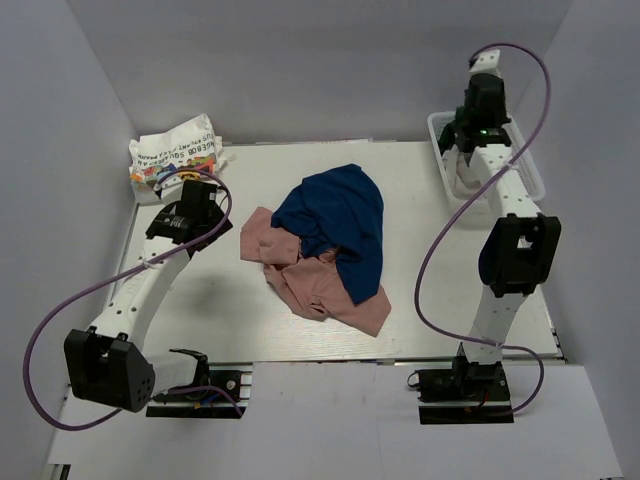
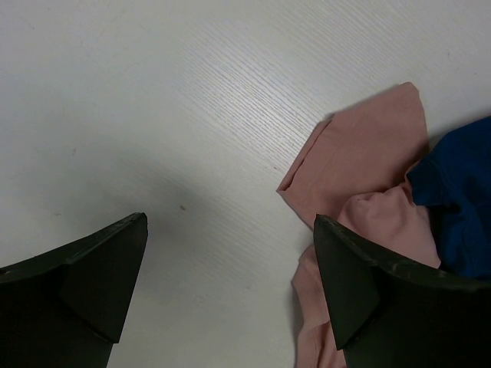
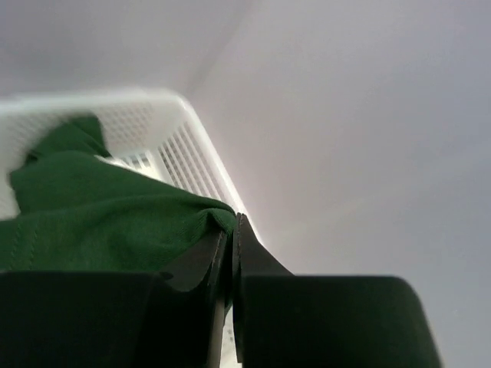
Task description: Fold and stack the t-shirts
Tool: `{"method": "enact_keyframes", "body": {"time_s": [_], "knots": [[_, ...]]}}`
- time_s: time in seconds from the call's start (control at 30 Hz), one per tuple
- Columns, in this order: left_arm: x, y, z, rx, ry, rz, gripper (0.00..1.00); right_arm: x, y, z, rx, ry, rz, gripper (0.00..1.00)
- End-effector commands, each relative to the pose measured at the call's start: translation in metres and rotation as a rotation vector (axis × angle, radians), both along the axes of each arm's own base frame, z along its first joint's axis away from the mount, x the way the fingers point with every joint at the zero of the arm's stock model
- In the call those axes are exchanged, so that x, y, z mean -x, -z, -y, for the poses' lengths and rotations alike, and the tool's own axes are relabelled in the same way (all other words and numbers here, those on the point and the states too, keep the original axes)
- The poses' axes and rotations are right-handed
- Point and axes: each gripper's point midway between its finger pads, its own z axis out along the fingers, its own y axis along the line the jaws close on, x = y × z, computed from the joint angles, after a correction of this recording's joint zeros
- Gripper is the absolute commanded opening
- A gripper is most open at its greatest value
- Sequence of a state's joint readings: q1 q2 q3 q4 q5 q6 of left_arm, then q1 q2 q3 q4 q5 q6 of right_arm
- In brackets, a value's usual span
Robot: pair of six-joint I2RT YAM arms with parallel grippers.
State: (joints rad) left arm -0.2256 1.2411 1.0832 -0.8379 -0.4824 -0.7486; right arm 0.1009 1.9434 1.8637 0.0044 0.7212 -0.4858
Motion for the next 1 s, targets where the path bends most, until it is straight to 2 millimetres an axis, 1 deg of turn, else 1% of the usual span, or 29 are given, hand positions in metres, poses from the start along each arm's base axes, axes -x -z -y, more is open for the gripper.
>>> {"method": "enact_keyframes", "body": {"time_s": [0.0, 0.03, 0.07, 0.1, 0.13, 0.17, 0.2, 0.23, 0.27, 0.3, 0.33, 0.37, 0.4, 0.43, 0.47, 0.5, 0.53, 0.57, 0.6, 0.63, 0.67, 0.7, 0.73, 0.8, 0.83, 0.87, 0.9, 0.93, 0.97], "knots": [[-0.002, -0.029, 0.002, 0.012, 0.016, 0.083, 0.99, 0.005, 0.06, 0.027, -0.165, 0.048, -0.114, 0.02], [-0.002, -0.029, 0.002, 0.012, 0.017, 0.083, 0.99, 0.006, 0.072, 0.033, -0.185, 0.065, -0.129, 0.03], [-0.002, -0.029, 0.002, 0.012, 0.017, 0.083, 0.99, 0.005, 0.09, 0.03, -0.2, 0.055, -0.173, 0.06], [-0.001, -0.031, 0.002, 0.014, 0.017, 0.092, 0.99, 0.007, 0.097, 0.045, -0.244, 0.078, -0.187, 0.08], [-0.001, -0.031, 0.002, 0.014, 0.017, 0.092, 0.99, 0.003, 0.113, 0.046, -0.264, 0.078, -0.217, 0.1], [-0.001, -0.031, 0.002, 0.014, 0.017, 0.092, 0.99, -0.003, 0.137, 0.044, -0.294, 0.059, -0.268, 0.11], [0.001, -0.03, 0.001, 0.012, 0.017, 0.083, 0.99, -0.005, 0.144, 0.048, -0.378, 0.069, -0.287, 0.13], [0.001, -0.03, 0.001, 0.012, 0.017, 0.083, 0.99, -0.006, 0.152, 0.047, -0.404, 0.057, -0.312, 0.15], [0.001, -0.03, 0.001, 0.012, 0.017, 0.083, 0.99, -0.007, 0.17, 0.039, -0.449, 0.02, -0.367, 0.18], [0.001, -0.03, 0.001, 0.012, 0.017, 0.083, 0.99, -0.009, 0.169, 0.041, -0.464, 0.032, -0.366, 0.27], [0.001, -0.03, 0.0, 0.005, 0.011, 0.085, 0.99, -0.009, 0.165, 0.042, -0.462, 0.035, -0.359, 0.33], [0.001, -0.03, 0.0, 0.005, 0.011, 0.085, 0.99, -0.007, 0.152, 0.042, -0.465, 0.048, -0.325, 0.46], [0.001, -0.03, 0.0, 0.005, 0.011, 0.085, 0.99, -0.006, 0.146, 0.042, -0.469, 0.047, -0.317, 0.78], [0.001, -0.03, 0.001, 0.012, 0.017, 0.083, 0.99, -0.006, 0.138, 0.04, -0.478, 0.037, -0.302, 0.9], [0.001, -0.03, 0.001, 0.012, 0.017, 0.083, 0.99, -0.003, 0.12, 0.035, -0.487, 0.008, -0.276, 0.9], [0.001, -0.03, 0.001, 0.012, 0.017, 0.083, 0.99, 0.0, 0.097, 0.03, -0.497, -0.026, -0.237, 0.9], [-0.001, -0.031, 0.002, 0.014, 0.017, 0.092, 0.99, 0.001, 0.089, 0.023, -0.503, -0.071, -0.235, 0.9], [-0.001, -0.031, 0.002, 0.014, 0.017, 0.092, 0.99, 0.01, 0.069, 0.016, -0.498, -0.109, -0.213, 0.9], [-0.002, -0.034, 0.002, 0.019, 0.016, 0.114, 0.99, 0.014, 0.046, -0.002, -0.523, -0.215, -0.188, 0.9], [0.001, -0.032, 0.003, 0.027, 0.022, 0.114, 0.99, 0.023, 0.029, -0.016, -0.523, -0.271, -0.174, 0.9], [-0.002, -0.035, 0.003, 0.03, 0.022, 0.131, 0.99, 0.028, 0.03, -0.031, -0.527, -0.325, -0.193, 0.9], [-0.001, -0.035, 0.005, 0.041, 0.029, 0.141, 0.99, 0.035, 0.014, -0.06, -0.553, -0.449, -0.185, 0.9], [-0.002, -0.037, 0.005, 0.037, 0.035, 0.147, 0.99, 0.045, 0.01, -0.075, -0.566, -0.502, -0.188, 0.9], [-0.001, -0.039, 0.007, 0.047, 0.043, 0.154, 0.99, 0.055, 0.023, -0.129, -0.594, -0.653, -0.238, 0.9], [-0.001, -0.038, 0.009, 0.056, 0.051, 0.152, 0.99, 0.062, 0.015, -0.145, -0.603, -0.717, -0.231, 0.9], [-0.001, -0.038, 0.009, 0.056, 0.051, 0.152, 0.99, 0.067, 0.018, -0.175, -0.607, -0.778, -0.249, 0.9], [-0.002, -0.035, 0.012, 0.067, 0.06, 0.148, 0.99, 0.068, 0.034, -0.185, -0.617, -0.779, -0.289, 0.9], [-0.001, -0.034, 0.014, 0.076, 0.069, 0.146, 0.99, 0.064, 0.05, -0.191, -0.617, -0.767, -0.322, 0.9], [-0.001, -0.034, 0.014, 0.076, 0.069, 0.146, 0.99, 0.068, 0.062, -0.212, -0.616, -0.769, -0.36, 0.9]]}}
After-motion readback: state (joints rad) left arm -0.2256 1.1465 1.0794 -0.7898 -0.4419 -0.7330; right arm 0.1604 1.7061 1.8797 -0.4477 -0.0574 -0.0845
